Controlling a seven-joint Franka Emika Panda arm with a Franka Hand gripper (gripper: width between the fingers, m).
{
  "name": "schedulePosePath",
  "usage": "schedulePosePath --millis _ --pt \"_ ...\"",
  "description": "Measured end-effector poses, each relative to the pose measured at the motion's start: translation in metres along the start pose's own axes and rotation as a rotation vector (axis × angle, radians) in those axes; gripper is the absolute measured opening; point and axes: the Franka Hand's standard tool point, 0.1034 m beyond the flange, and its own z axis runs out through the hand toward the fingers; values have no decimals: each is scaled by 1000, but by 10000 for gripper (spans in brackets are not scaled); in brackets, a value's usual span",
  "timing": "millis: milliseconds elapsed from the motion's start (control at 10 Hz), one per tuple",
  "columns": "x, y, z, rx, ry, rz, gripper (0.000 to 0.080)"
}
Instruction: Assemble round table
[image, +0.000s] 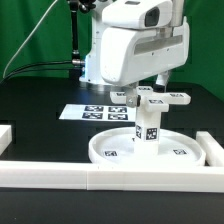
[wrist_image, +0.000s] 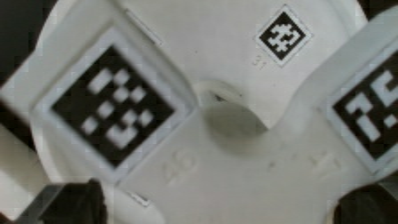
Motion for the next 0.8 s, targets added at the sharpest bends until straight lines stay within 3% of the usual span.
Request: schedulePosePath --millis 400,600,800 --pt "0 -2 1 2 -2 34 648" --pt "1 -2 1 1 -1 35 445" --pt "0 0 1 -2 2 45 445"
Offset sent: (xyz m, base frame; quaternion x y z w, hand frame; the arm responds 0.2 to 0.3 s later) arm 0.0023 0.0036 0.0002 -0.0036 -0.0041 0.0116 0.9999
